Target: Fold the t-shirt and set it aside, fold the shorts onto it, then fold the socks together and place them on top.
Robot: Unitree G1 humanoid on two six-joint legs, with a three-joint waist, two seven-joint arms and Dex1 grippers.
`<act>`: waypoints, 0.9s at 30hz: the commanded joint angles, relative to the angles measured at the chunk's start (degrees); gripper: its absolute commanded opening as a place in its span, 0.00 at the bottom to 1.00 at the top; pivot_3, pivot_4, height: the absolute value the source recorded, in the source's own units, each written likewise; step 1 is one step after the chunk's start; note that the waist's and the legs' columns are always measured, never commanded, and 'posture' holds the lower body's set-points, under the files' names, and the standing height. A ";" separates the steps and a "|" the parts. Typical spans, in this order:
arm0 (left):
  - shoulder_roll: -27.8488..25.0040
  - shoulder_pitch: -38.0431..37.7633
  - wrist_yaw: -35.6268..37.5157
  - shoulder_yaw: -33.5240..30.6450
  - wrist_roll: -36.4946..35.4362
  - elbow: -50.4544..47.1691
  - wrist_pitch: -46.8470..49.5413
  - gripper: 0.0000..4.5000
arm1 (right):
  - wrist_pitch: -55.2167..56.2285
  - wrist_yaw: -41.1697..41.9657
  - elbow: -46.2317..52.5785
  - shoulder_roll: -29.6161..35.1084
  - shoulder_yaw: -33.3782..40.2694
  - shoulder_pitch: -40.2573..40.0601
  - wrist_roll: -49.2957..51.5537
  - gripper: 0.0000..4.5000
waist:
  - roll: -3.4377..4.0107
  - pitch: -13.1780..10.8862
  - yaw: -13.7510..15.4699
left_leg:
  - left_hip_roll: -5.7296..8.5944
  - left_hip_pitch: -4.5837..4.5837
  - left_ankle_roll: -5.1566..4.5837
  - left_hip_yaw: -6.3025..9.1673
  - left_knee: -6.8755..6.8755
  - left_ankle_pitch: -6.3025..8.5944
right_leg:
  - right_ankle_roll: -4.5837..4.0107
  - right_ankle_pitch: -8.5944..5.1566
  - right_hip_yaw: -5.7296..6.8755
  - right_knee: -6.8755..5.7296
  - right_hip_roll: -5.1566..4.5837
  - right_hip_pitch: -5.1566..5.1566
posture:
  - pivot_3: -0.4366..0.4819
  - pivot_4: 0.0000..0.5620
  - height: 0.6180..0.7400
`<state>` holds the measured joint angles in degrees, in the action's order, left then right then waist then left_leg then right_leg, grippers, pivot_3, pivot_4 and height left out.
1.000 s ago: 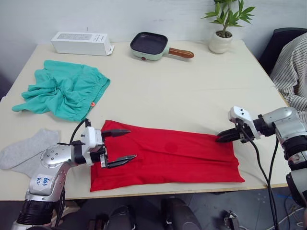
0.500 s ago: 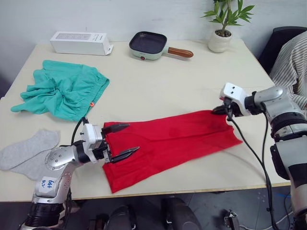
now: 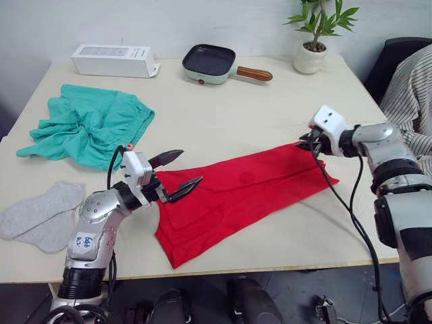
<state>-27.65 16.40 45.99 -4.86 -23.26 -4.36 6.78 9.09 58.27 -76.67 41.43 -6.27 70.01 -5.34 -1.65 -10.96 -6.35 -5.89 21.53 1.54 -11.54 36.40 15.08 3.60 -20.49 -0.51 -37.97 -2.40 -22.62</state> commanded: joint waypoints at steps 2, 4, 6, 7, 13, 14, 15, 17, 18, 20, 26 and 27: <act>-1.38 6.19 1.36 0.25 3.41 8.12 -3.64 1.00 | -15.19 4.86 2.60 5.69 5.83 0.85 4.58 0.70 | 0.00 0.00 0.08 | 0.00 0.00 0.00 -0.01 -0.01 0.00 | 0.00 0.00 0.00 0.01 -0.01 0.00 | 0.48 0.27 1.00; -2.29 9.71 2.72 1.13 5.48 13.57 -5.16 1.00 | -26.43 10.60 5.48 8.37 7.72 -0.65 7.15 0.86 | 0.00 0.00 0.15 | 0.00 0.01 0.00 -0.02 0.00 0.00 | 0.00 0.00 0.00 0.01 -0.02 -0.01 | 0.48 0.27 1.00; -3.14 12.92 4.37 2.29 7.42 18.80 -6.58 1.00 | -37.49 15.02 12.25 10.57 8.78 -4.71 9.77 0.99 | 0.00 0.00 0.44 | -0.01 0.01 0.00 0.00 -0.03 0.00 | 0.00 0.00 0.00 0.01 -0.03 -0.01 | 0.48 0.27 1.00; -3.55 14.62 5.59 3.05 8.38 21.73 -7.53 1.00 | -44.31 16.18 18.05 11.65 9.59 -8.24 11.73 1.00 | 0.00 0.00 0.64 | -0.01 0.03 0.01 0.01 -0.04 0.01 | 0.00 0.00 0.01 0.05 0.00 -0.02 | 0.48 0.27 1.00; -3.17 24.30 8.73 5.10 11.94 39.33 -9.35 1.00 | -78.55 6.43 58.50 9.99 21.66 -34.91 23.83 1.00 | 0.01 0.01 1.34 | -0.16 0.24 0.12 0.05 -0.10 0.06 | 0.01 -0.02 0.00 0.02 0.06 -0.30 | 0.48 0.27 1.00; -2.84 25.69 8.85 5.52 12.57 41.69 -9.31 1.00 | -82.46 4.53 63.67 8.64 23.60 -38.11 25.29 1.00 | 0.04 0.02 1.40 | -0.12 0.30 0.13 0.01 -0.01 0.07 | 0.01 -0.02 -0.03 0.01 0.12 -0.39 | 0.48 0.27 1.00; -2.38 27.12 9.30 5.93 13.15 44.03 -10.09 1.00 | -86.07 2.66 68.54 6.93 25.25 -41.04 26.63 1.00 | 0.05 0.03 1.55 | -0.12 0.54 0.12 0.05 0.07 0.05 | 0.01 -0.02 -0.01 -0.12 0.10 -0.62 | 0.48 0.27 1.00; -1.63 29.40 9.96 6.82 14.49 47.59 -11.17 1.00 | -91.19 -0.81 74.52 3.56 28.26 -44.65 28.57 1.00 | 0.00 0.03 1.57 | -0.12 0.95 0.12 0.06 0.53 0.07 | 0.01 -0.02 -0.01 -0.48 0.17 -1.03 | 0.48 0.27 1.00; -1.22 30.46 10.42 7.29 15.23 49.31 -12.06 1.00 | -93.35 -2.56 77.09 1.43 29.59 -45.85 29.41 1.00 | -0.06 0.04 1.66 | -0.14 0.99 0.12 0.08 0.65 0.09 | 0.01 -0.02 0.02 -0.57 0.19 -1.02 | 0.48 0.27 1.00; -0.30 32.50 11.52 7.86 16.09 52.58 -12.72 1.00 | -96.58 -5.78 81.93 -2.51 30.76 -47.66 30.75 1.00 | -0.12 0.07 1.61 | -0.12 0.96 0.10 0.10 0.78 0.08 | 0.00 -0.01 0.00 -0.66 0.19 -1.01 | 0.48 0.27 1.00; 1.66 36.86 12.48 8.14 18.39 59.47 -16.28 1.00 | -95.05 -12.02 87.97 -8.38 34.17 -47.52 32.65 1.00 | -0.35 0.21 1.36 | -0.05 0.89 -0.01 0.08 0.79 0.02 | -0.08 0.07 0.02 -0.78 0.15 -0.97 | 0.48 0.27 1.00; 1.76 37.16 12.72 7.95 18.46 59.95 -16.52 1.00 | -93.58 -12.25 87.78 -8.37 35.29 -47.01 33.13 1.00 | -0.35 0.21 1.36 | -0.05 0.89 -0.02 0.07 0.78 0.01 | -0.08 0.07 0.02 -0.80 0.15 -0.98 | 0.48 0.27 1.00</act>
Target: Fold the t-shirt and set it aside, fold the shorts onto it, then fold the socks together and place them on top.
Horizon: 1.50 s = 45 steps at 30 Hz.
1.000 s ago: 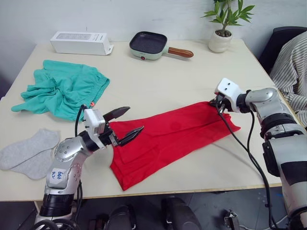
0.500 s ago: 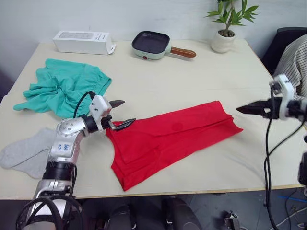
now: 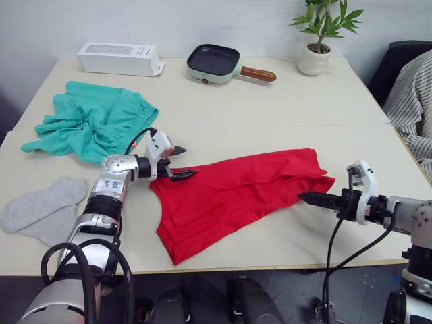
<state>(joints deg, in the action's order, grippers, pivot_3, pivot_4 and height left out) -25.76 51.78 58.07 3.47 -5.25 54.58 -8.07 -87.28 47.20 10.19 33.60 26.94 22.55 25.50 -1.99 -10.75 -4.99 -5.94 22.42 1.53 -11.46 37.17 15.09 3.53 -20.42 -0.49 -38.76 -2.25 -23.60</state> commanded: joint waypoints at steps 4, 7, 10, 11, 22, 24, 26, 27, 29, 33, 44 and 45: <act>0.00 1.60 1.23 -0.90 0.65 1.94 -2.90 1.00 | 13.48 1.81 -2.63 5.91 2.23 -0.55 2.31 1.00 | 0.06 -0.04 0.36 | 0.08 0.05 -0.02 -0.06 -0.07 -0.01 | 0.02 -0.01 0.02 -0.03 -0.01 -0.10 | 0.48 0.27 1.00; 0.25 0.71 1.45 -1.16 0.58 1.76 -3.51 1.00 | 16.92 4.44 -6.06 11.65 1.02 -1.58 3.03 1.00 | 0.06 -0.04 0.59 | 0.12 0.12 -0.05 -0.06 -0.11 0.00 | 0.09 -0.05 0.05 0.09 -0.05 -0.12 | 0.48 0.27 1.00; 0.42 0.28 1.60 -1.35 0.50 1.60 -3.78 1.00 | 21.01 5.64 -10.27 16.06 -0.72 -2.17 2.05 1.00 | 0.05 -0.04 0.79 | 0.12 0.16 -0.07 -0.06 -0.11 0.02 | 0.11 -0.07 0.06 0.18 -0.06 -0.12 | 0.48 0.27 1.00; 0.51 0.18 1.61 -1.39 0.52 1.57 -3.86 1.00 | 20.56 6.29 -11.31 17.24 -0.86 -1.93 2.72 1.00 | 0.05 -0.04 0.84 | 0.11 0.16 -0.08 -0.06 -0.11 0.02 | 0.12 -0.07 0.06 0.19 -0.06 -0.12 | 0.48 0.27 1.00; 0.63 1.14 2.69 -1.30 0.99 3.08 -3.69 1.00 | -5.22 -5.10 -6.42 13.98 3.06 -4.93 28.95 1.00 | 0.02 -0.04 0.46 | 0.06 0.17 -0.06 0.12 -0.04 0.00 | 0.10 -0.06 0.02 0.09 -0.10 -0.07 | 0.48 0.27 1.00; 0.80 2.25 3.04 -0.79 1.55 4.19 -2.28 1.00 | -5.22 -10.81 -5.58 8.25 3.11 -4.38 28.47 1.00 | -0.02 -0.02 0.41 | 0.09 0.21 -0.08 0.10 -0.03 0.01 | 0.10 -0.06 0.00 0.10 -0.13 -0.09 | 0.48 0.27 1.00; 1.00 3.37 3.23 -0.29 2.26 5.76 -1.06 1.00 | -5.22 -15.65 -4.79 4.59 2.75 -3.98 29.14 1.00 | -0.21 0.01 0.42 | 0.04 0.24 -0.09 0.17 0.02 -0.03 | 0.12 -0.05 0.07 0.07 -0.07 -0.09 | 0.48 0.27 1.00; 1.14 3.92 3.39 -0.19 2.50 6.59 -0.49 1.00 | -5.22 -17.53 -4.40 3.26 2.50 -3.91 30.07 1.00 | -0.20 0.02 0.33 | 0.08 0.26 -0.10 0.15 0.02 -0.05 | 0.12 -0.05 0.05 0.02 -0.10 -0.12 | 0.48 0.27 1.00; 1.48 4.85 3.73 -0.07 2.87 7.94 0.98 1.00 | -5.22 -20.95 -4.08 0.51 2.52 -3.34 31.36 1.00 | -0.28 0.04 0.23 | 0.11 0.21 -0.11 0.11 0.05 -0.05 | 0.12 -0.04 0.02 -0.03 -0.12 -0.10 | 0.48 0.27 1.00; 2.22 6.14 6.14 1.02 4.20 9.97 3.91 1.00 | -5.22 -26.24 -3.95 -4.88 2.60 -1.41 31.48 1.00 | -0.37 0.09 -0.02 | 0.07 0.13 -0.11 0.09 0.04 -0.06 | 0.09 -0.02 0.03 -0.06 -0.07 -0.07 | 0.48 0.27 1.00; 2.44 6.05 9.09 2.85 6.23 10.00 7.16 0.41 | 1.19 -29.03 -2.63 -9.47 1.44 -0.63 26.46 0.27 | -0.37 0.11 0.10 | 0.06 0.01 -0.07 0.07 -0.03 -0.08 | 0.08 -0.01 0.01 -0.12 -0.05 -0.01 | 0.48 0.27 1.00; 2.23 5.77 9.23 2.83 6.22 9.68 7.17 0.34 | 2.05 -28.84 -2.64 -9.40 1.45 -0.58 26.25 0.19 | -0.37 0.11 0.13 | 0.06 0.01 -0.07 0.07 -0.03 -0.08 | 0.08 -0.02 0.01 -0.12 -0.05 -0.02 | 0.48 0.27 1.00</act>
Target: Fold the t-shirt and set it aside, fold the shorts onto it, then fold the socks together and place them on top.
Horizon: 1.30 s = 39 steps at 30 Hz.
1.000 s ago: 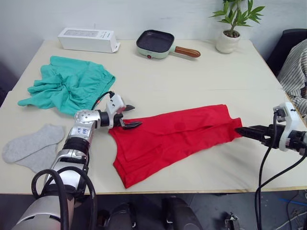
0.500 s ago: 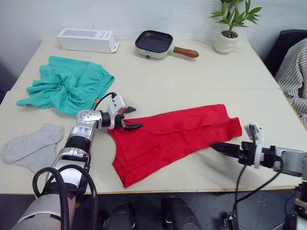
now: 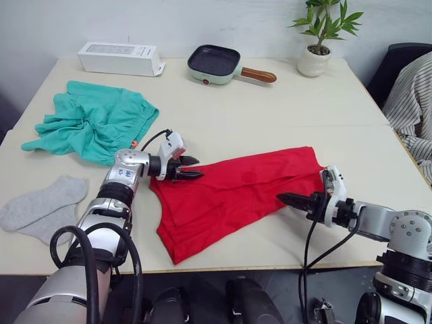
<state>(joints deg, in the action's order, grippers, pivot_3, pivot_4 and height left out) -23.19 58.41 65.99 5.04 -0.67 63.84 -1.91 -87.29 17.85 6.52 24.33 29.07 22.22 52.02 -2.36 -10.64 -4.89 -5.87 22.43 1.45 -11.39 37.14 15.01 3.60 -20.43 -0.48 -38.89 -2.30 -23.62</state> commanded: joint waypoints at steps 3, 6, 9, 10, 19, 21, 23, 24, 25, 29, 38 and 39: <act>-1.18 -2.01 0.93 0.78 1.21 -1.23 1.53 0.14 | 3.82 1.09 0.79 0.42 -1.14 -0.20 -0.66 0.00 | 0.00 0.00 0.02 | 0.01 0.01 0.00 -0.01 -0.04 0.00 | 0.00 0.00 -0.01 0.01 -0.01 -0.02 | 0.48 0.27 1.00; -2.03 -5.70 1.57 -0.82 -1.42 -8.24 5.33 0.00 | 7.24 3.22 -0.77 2.52 -3.04 0.48 -2.12 0.00 | 0.02 -0.01 -0.03 | 0.01 0.01 0.00 -0.04 -0.06 0.00 | 0.01 0.00 -0.01 0.02 -0.01 -0.03 | 0.48 0.27 1.00; -3.13 -11.19 1.42 -1.66 -3.72 -19.78 11.54 0.00 | 11.92 6.51 -4.06 5.50 -6.58 2.34 -4.98 0.00 | 0.05 -0.03 -0.11 | -0.02 0.01 0.00 -0.09 -0.05 0.00 | 0.01 -0.01 0.01 0.02 0.01 -0.04 | 0.48 0.27 1.00; -3.57 -13.21 1.00 -1.78 -4.31 -24.09 13.68 0.00 | 13.73 7.85 -5.42 6.62 -8.05 3.09 -6.21 0.00 | 0.08 -0.04 -0.25 | -0.02 0.01 0.00 -0.11 -0.05 0.00 | 0.01 0.00 0.00 0.01 0.00 -0.05 | 0.48 0.27 1.00; -3.39 -38.18 -15.26 -6.06 -10.04 -70.90 35.93 0.00 | 43.61 23.80 -39.07 10.29 -27.75 24.06 -27.66 0.00 | 0.25 -0.16 -1.12 | -0.01 -0.06 0.02 -0.13 0.01 -0.09 | 0.02 0.00 -0.17 -0.12 -0.02 -0.05 | 0.48 0.27 1.00; -1.44 -40.49 -20.28 -7.09 -10.29 -75.23 37.81 0.00 | 48.10 26.36 -45.71 9.67 -29.69 27.82 -30.57 0.00 | 0.25 -0.16 -1.08 | 0.01 -0.07 0.00 -0.11 0.01 -0.11 | 0.02 0.00 -0.18 -0.13 -0.05 -0.03 | 0.48 0.27 1.00; 1.51 -43.76 -25.33 -7.02 -10.76 -80.92 40.67 0.00 | 53.09 28.56 -52.31 8.62 -31.31 32.04 -33.61 0.00 | 0.25 -0.16 -0.92 | 0.01 -0.06 -0.01 -0.04 0.03 -0.14 | 0.03 0.01 -0.17 -0.12 -0.05 0.00 | 0.48 0.27 1.00; 2.73 -45.32 -27.18 -6.57 -11.03 -83.54 42.03 0.00 | 55.23 29.35 -55.09 8.14 -31.83 33.78 -34.82 0.00 | 0.25 -0.16 -0.94 | 0.01 -0.07 -0.01 -0.05 0.04 -0.14 | 0.07 0.04 -0.20 -0.11 -0.06 0.01 | 0.48 0.27 1.00; 3.49 -46.36 -28.51 -6.24 -11.29 -85.37 43.07 0.00 | 56.94 30.04 -57.42 7.75 -32.06 35.11 -35.83 0.00 | 0.26 -0.16 -0.93 | 0.00 -0.07 -0.03 -0.05 0.04 -0.14 | 0.10 0.05 -0.21 -0.10 -0.10 0.03 | 0.48 0.27 1.00; 6.80 -49.12 -33.76 -4.23 -11.34 -89.89 45.85 0.00 | 62.45 33.62 -64.33 6.81 -32.63 39.05 -38.98 0.00 | 0.26 -0.16 -0.94 | 0.02 -0.07 -0.07 -0.05 0.03 -0.15 | 0.17 0.09 -0.24 -0.04 -0.14 0.05 | 0.48 0.27 1.00; -1.94 -39.85 -24.65 -7.54 -19.61 -82.08 49.18 0.43 | 53.72 46.23 -57.64 13.94 -31.06 36.36 -38.26 0.23 | 0.34 -0.21 -0.59 | 0.04 -0.06 -0.05 -0.01 -0.01 -0.16 | 0.15 0.10 -0.18 -0.03 -0.13 0.05 | 0.48 0.27 1.00; -3.14 -36.90 -23.47 -7.39 -19.62 -78.88 48.29 0.49 | 51.16 48.45 -53.00 15.56 -30.70 33.90 -36.92 0.29 | 0.34 -0.21 -0.19 | 0.04 -0.04 -0.05 0.03 -0.03 -0.16 | 0.15 0.10 -0.14 -0.01 -0.15 0.05 | 0.48 0.27 1.00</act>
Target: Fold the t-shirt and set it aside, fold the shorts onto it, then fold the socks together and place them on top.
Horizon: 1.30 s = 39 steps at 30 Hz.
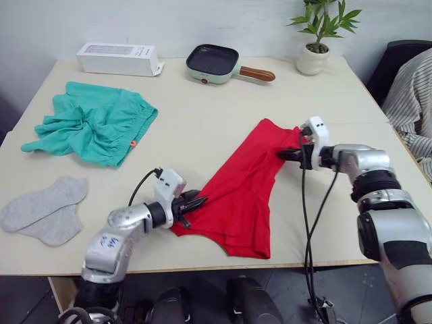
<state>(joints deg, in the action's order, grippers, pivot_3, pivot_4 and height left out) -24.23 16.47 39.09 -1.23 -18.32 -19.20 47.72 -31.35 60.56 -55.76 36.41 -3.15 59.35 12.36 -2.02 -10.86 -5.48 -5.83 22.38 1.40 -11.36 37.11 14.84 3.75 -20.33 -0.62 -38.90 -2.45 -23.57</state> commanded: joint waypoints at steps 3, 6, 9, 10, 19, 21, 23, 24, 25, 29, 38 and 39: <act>-4.09 12.81 7.27 0.64 -2.07 12.86 -2.98 0.69 | -14.86 9.03 25.45 7.51 3.36 -11.77 8.00 0.51 | 0.01 0.00 1.25 | 0.00 0.07 0.02 0.16 -0.02 0.01 | 0.00 0.00 0.13 0.16 0.00 0.05 | 0.48 0.27 1.00; -3.04 22.20 9.79 5.41 1.39 25.22 -7.15 0.82 | -26.65 9.13 45.16 11.17 6.35 -23.96 15.56 0.73 | 0.02 0.01 2.11 | -0.03 0.11 0.03 0.13 -0.08 0.06 | 0.01 0.00 0.16 0.31 -0.05 0.06 | 0.48 0.27 1.00; 0.42 29.05 10.76 8.46 4.40 36.92 -13.68 0.82 | -33.25 5.54 58.21 11.11 9.81 -32.95 20.58 0.96 | 0.05 0.00 2.43 | 0.02 0.15 0.05 0.01 -0.07 0.15 | 0.01 -0.01 0.13 0.41 0.03 -0.01 | 0.48 0.27 1.00; 2.17 31.38 10.68 9.35 5.56 41.33 -16.34 0.82 | -34.80 3.48 61.84 9.95 11.08 -35.62 21.85 0.99 | 0.04 0.00 2.50 | 0.03 0.17 0.05 -0.01 -0.07 0.17 | 0.01 -0.01 0.13 0.43 0.04 -0.02 | 0.48 0.27 1.00; 13.79 45.09 7.80 10.97 12.09 73.35 -28.91 0.82 | -46.59 -9.00 78.34 3.40 14.86 -47.00 30.39 0.99 | 0.01 -0.02 2.30 | 0.09 0.34 -0.04 0.11 0.05 0.20 | 0.01 0.00 0.16 0.46 0.03 -0.10 | 0.48 0.27 1.00; 14.91 46.38 8.54 10.98 12.88 76.71 -29.44 0.82 | -48.34 -11.29 78.50 2.01 15.01 -46.87 31.33 0.99 | -0.01 0.00 2.45 | 0.08 0.35 -0.05 0.16 0.07 0.20 | 0.01 0.00 0.21 0.46 0.03 -0.09 | 0.48 0.27 1.00; 15.76 47.31 9.31 10.69 13.31 79.00 -29.44 0.82 | -49.60 -13.08 78.65 0.80 14.81 -46.87 32.26 0.99 | -0.05 0.03 2.49 | 0.09 0.35 -0.06 0.21 0.08 0.20 | 0.01 0.00 0.24 0.46 0.03 -0.07 | 0.48 0.27 1.00; 16.01 47.91 10.43 11.11 13.75 79.99 -28.12 0.82 | -50.34 -13.76 78.65 0.13 14.50 -46.84 32.83 0.99 | -0.06 0.03 2.48 | 0.09 0.34 -0.06 0.23 0.10 0.20 | 0.01 0.00 0.25 0.45 0.03 -0.05 | 0.48 0.27 1.00; 16.42 48.43 10.54 10.88 13.82 80.75 -27.70 0.82 | -50.64 -14.63 78.38 -0.74 14.07 -46.78 33.05 0.99 | -0.08 0.05 2.48 | 0.10 0.34 -0.07 0.24 0.10 0.19 | 0.01 0.00 0.25 0.44 0.04 -0.04 | 0.48 0.27 1.00; 17.33 49.34 10.69 10.73 14.95 82.42 -28.70 0.82 | -50.72 -17.47 76.66 -3.44 13.40 -46.20 33.22 0.86 | -0.16 0.10 2.48 | 0.09 0.33 -0.08 0.32 0.11 0.19 | 0.01 0.00 0.29 0.43 0.06 0.02 | 0.48 0.27 1.00; 19.23 48.71 8.85 9.21 15.76 82.94 -29.99 0.39 | -47.91 -18.97 75.60 -3.92 13.02 -46.09 33.41 0.13 | -0.16 0.10 2.70 | 0.12 0.47 -0.08 0.37 0.10 0.19 | 0.01 0.00 0.33 0.46 0.07 -0.07 | 0.48 0.27 1.00; 19.36 48.46 8.16 9.10 15.91 82.90 -30.40 0.33 | -47.52 -19.08 75.36 -3.83 13.03 -46.02 33.33 0.06 | -0.16 0.10 2.78 | 0.12 0.55 -0.08 0.40 0.12 0.18 | 0.01 0.00 0.35 0.46 0.07 -0.11 | 0.48 0.27 1.00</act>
<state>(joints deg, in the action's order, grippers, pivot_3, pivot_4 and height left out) -5.88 66.03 48.00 7.63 -3.57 62.87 17.42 -79.91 41.68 19.62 32.48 9.29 13.36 44.77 -2.19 -10.76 -2.70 -5.70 22.98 1.32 -10.95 37.26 15.03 3.76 -20.33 -0.26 -38.44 -2.39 -23.70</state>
